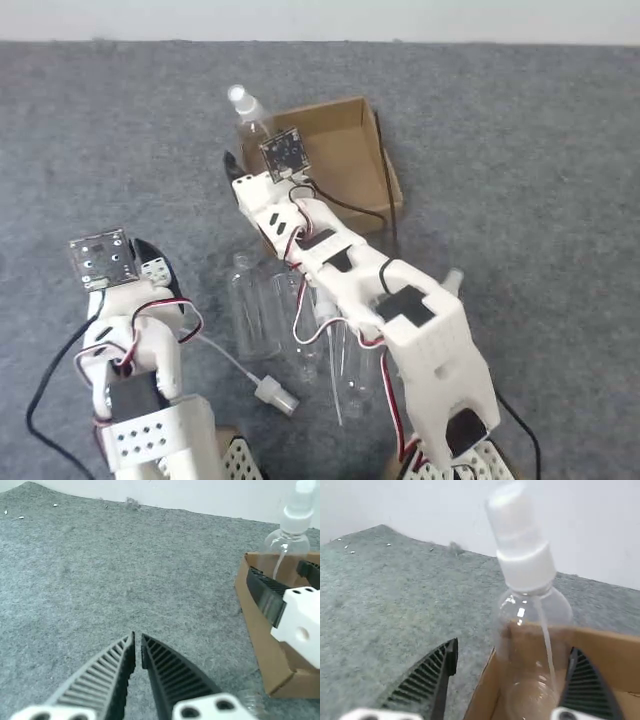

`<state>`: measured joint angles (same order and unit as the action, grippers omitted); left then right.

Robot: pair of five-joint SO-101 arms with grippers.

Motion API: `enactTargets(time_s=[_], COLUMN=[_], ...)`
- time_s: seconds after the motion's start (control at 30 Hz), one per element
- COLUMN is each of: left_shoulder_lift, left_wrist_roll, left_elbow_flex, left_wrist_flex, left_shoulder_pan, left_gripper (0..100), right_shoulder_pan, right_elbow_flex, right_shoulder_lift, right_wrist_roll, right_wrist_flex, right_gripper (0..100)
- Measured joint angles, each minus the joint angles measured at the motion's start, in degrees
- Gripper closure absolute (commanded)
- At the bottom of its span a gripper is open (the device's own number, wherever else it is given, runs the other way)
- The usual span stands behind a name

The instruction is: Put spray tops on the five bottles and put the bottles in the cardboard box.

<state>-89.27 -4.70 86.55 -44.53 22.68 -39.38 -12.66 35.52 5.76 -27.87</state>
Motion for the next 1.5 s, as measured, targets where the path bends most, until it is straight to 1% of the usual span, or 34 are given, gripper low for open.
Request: enactTargets(time_s=[0.57,0.63,0.77,0.83,0.9,1.0,1.17,1.3,1.5], left_shoulder_lift=[0.0,0.0,0.0,0.0,0.0,0.0,0.0,0.0,0.0], left_wrist_roll=[0.0,0.0,0.0,0.0,0.0,0.0,0.0,0.0,0.0], left_elbow_flex=[1.1,1.1,1.1,1.1,1.1,1.1,1.1,1.1,1.1], left_wrist_flex=[0.0,0.1,0.1,0.1,0.2,0.5,0.5,0.5,0.5], left_shoulder_pan=[0.0,0.0,0.0,0.0,0.0,0.0,0.0,0.0,0.0], left_gripper=[99,99,99,99,99,99,99,99,99], right_shoulder_pan=[0.0,0.0,0.0,0.0,0.0,0.5,2.2,2.9,2.9], right_elbow_flex=[-17.8,-18.5,-18.5,-18.5,-18.5,-18.5,-17.5,-13.5,-8.2], right_shoulder_lift=[-17.0,-17.1,-17.1,-17.1,-17.1,-17.1,-17.1,-17.1,-10.9], right_wrist_roll=[0.0,0.0,0.0,0.0,0.0,0.0,0.0,0.0,0.0], right_wrist_flex=[0.0,0.0,0.0,0.0,0.0,1.4,12.0,19.6,20.0], right_gripper=[72.8,78.1,94.6,99.8,98.0,98.5,99.3,99.3,99.3])
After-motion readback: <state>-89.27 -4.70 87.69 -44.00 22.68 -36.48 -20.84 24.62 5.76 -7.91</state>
